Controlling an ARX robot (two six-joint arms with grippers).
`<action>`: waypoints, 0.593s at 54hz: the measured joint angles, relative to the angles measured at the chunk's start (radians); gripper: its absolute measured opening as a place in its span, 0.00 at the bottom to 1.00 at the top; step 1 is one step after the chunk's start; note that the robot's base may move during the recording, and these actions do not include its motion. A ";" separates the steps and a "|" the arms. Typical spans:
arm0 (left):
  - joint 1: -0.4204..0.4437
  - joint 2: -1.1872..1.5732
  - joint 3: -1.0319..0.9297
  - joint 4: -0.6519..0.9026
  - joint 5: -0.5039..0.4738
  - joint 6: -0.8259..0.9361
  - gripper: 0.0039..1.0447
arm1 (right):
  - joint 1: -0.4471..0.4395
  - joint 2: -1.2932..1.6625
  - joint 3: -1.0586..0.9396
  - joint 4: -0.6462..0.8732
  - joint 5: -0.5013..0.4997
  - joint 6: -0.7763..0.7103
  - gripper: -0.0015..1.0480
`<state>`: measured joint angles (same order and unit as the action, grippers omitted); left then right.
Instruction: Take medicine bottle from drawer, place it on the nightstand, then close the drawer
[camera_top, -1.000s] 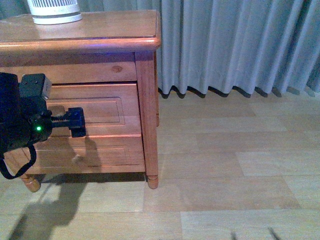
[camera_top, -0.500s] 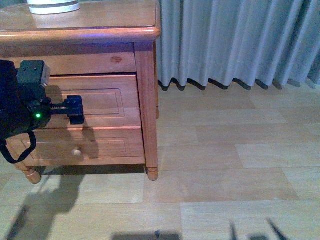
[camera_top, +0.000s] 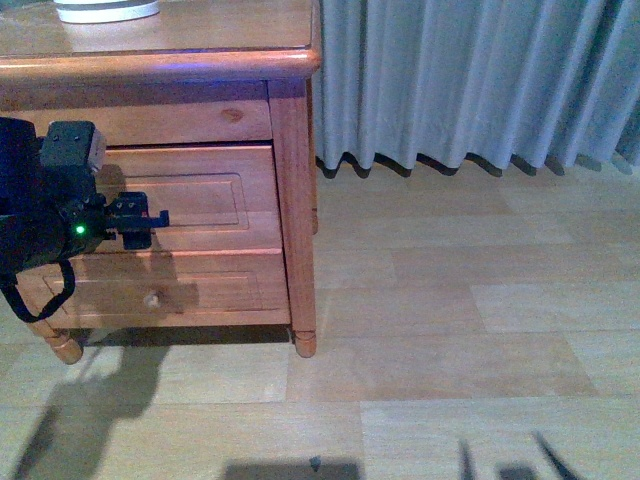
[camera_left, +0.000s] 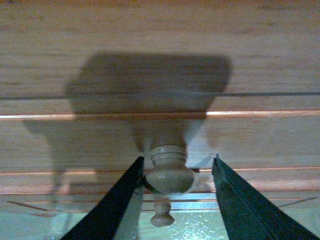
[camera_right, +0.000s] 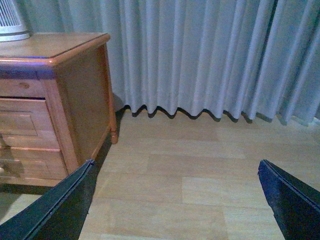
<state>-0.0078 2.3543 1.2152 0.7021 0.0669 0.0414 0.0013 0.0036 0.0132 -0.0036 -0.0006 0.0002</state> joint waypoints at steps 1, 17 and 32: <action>0.002 0.004 0.004 -0.002 -0.006 0.000 0.37 | 0.000 0.000 0.000 0.000 0.000 0.000 0.93; 0.005 0.002 -0.013 0.022 -0.016 0.015 0.25 | 0.000 0.000 0.000 0.000 0.000 0.000 0.93; -0.025 -0.121 -0.277 0.126 -0.041 0.067 0.24 | 0.000 0.000 0.000 0.000 0.000 0.000 0.93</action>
<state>-0.0330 2.2333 0.9382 0.8276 0.0257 0.1081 0.0013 0.0036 0.0132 -0.0036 -0.0006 0.0002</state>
